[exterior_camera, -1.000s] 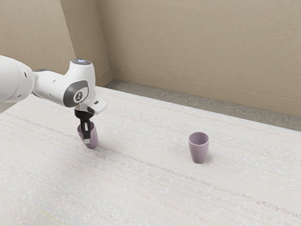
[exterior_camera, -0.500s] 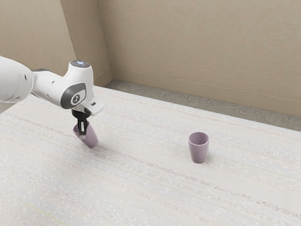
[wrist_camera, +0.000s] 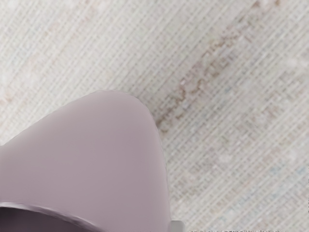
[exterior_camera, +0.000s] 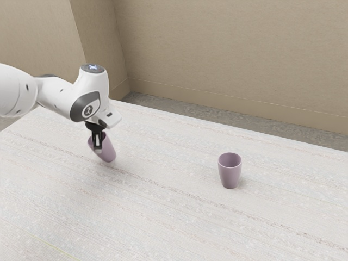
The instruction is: Place the left cup onto the right cup
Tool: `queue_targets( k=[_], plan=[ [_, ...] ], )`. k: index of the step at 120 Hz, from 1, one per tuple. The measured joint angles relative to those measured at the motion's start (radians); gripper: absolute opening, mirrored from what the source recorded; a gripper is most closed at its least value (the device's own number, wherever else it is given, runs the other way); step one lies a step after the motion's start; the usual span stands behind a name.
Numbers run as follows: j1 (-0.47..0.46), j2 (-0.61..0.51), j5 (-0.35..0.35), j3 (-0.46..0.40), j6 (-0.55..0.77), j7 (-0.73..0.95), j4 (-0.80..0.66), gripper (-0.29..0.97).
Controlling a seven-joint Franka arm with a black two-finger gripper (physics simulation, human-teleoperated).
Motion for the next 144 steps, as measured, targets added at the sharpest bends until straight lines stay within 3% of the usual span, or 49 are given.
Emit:
queue_targets(
  k=[74,144],
  plan=[
    [-0.058,-0.031,0.016,-0.002,-0.130,0.039,0.139,-0.11],
    [-0.138,0.148,0.010,-0.009,-0.355,0.160,0.510,-0.11]
  ],
)
